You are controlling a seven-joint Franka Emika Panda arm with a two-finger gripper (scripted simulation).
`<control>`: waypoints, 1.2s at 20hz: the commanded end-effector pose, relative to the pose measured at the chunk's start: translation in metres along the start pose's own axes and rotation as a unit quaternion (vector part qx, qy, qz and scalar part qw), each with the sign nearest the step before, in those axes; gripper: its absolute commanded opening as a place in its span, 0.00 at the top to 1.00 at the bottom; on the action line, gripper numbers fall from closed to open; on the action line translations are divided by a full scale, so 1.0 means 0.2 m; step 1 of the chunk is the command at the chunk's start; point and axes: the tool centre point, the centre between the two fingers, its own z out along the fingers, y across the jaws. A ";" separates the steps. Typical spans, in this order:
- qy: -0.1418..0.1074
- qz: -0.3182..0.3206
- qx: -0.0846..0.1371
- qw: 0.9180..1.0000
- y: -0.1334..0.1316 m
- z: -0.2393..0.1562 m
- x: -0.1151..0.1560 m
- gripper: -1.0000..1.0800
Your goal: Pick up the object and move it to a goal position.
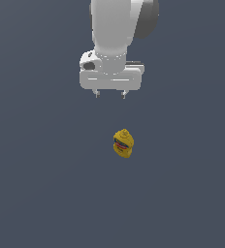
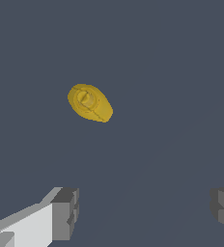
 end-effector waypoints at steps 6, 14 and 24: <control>-0.005 -0.013 -0.003 1.000 -0.02 0.00 0.01 0.04; -0.009 -0.021 -0.005 1.000 -0.03 -0.01 0.01 0.04; -0.007 -0.068 -0.005 0.998 -0.06 0.03 0.06 0.04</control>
